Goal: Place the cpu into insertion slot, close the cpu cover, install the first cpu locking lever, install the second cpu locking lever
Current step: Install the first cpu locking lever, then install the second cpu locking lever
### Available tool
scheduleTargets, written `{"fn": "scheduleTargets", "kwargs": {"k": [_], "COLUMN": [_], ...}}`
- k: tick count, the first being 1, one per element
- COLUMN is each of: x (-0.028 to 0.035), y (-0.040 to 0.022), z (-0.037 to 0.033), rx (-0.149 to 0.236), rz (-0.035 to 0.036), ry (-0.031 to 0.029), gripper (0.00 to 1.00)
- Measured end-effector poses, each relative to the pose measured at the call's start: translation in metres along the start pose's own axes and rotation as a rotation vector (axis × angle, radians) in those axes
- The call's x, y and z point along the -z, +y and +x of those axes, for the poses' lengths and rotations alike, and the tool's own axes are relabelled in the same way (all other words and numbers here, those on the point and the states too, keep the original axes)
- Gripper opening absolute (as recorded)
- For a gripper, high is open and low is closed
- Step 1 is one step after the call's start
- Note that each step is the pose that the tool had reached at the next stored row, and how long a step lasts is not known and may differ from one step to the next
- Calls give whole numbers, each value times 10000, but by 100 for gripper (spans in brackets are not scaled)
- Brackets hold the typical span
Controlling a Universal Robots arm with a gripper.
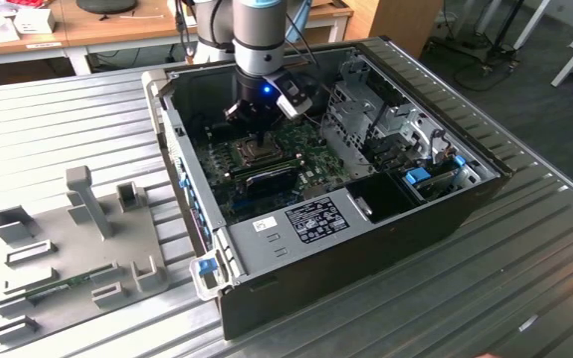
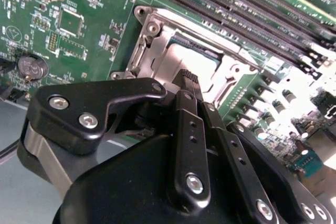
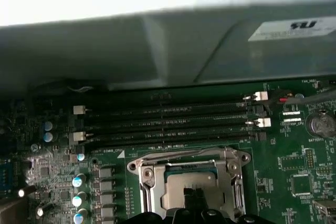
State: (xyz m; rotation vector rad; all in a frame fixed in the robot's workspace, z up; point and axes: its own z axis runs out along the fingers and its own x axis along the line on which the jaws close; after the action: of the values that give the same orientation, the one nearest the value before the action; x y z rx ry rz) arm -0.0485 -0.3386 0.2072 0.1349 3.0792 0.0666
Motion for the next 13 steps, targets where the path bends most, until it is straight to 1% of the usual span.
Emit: {"fn": "scheduleTargets", "kwargs": {"k": [2,5,11,13], "x": [12,59,70,106], "y": [-1,-1,-1,1], "z": [0,-3,-4,-6], "rx": [-2,-2,-2,-2], "rz": [3,-16,-22,-22], "ry": [2,2,2,3], "gripper": [11,11,11,11]}}
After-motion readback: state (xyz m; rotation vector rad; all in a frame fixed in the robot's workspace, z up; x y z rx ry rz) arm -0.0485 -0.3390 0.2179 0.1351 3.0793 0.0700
